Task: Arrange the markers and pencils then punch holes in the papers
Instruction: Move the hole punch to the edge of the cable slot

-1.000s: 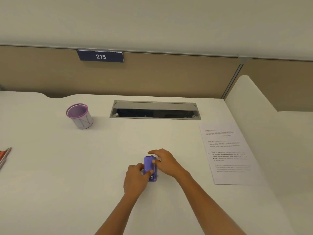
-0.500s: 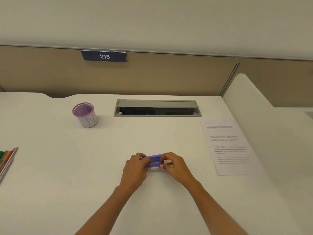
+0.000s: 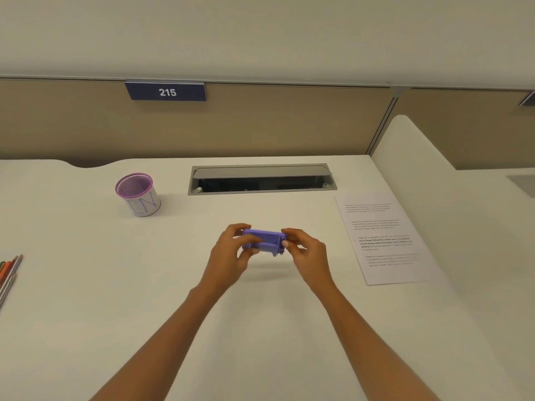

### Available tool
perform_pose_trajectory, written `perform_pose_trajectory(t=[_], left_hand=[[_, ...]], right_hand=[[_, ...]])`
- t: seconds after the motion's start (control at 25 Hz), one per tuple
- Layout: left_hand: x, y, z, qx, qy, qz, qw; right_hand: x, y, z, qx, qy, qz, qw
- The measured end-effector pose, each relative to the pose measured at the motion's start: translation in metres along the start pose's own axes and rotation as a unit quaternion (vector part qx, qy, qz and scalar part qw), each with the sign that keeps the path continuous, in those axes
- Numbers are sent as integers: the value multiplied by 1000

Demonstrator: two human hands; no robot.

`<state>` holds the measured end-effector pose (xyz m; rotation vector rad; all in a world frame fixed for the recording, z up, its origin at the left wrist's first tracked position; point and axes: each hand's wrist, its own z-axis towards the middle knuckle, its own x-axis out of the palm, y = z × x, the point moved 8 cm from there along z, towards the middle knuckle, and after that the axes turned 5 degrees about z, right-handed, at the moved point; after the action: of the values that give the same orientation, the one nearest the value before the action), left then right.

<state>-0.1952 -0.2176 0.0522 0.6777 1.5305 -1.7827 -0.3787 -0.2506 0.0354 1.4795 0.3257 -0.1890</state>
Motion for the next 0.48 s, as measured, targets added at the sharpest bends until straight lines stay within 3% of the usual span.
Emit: perform_pose_trajectory(t=[0.24, 0.48], left_hand=[[-12, 3, 22, -88, -3, -112, 990], [1, 22, 33, -243, 3, -227, 943]], right_hand=[[2, 18, 26, 23, -4, -16, 1000], [4, -4, 47, 122, -34, -6, 992]])
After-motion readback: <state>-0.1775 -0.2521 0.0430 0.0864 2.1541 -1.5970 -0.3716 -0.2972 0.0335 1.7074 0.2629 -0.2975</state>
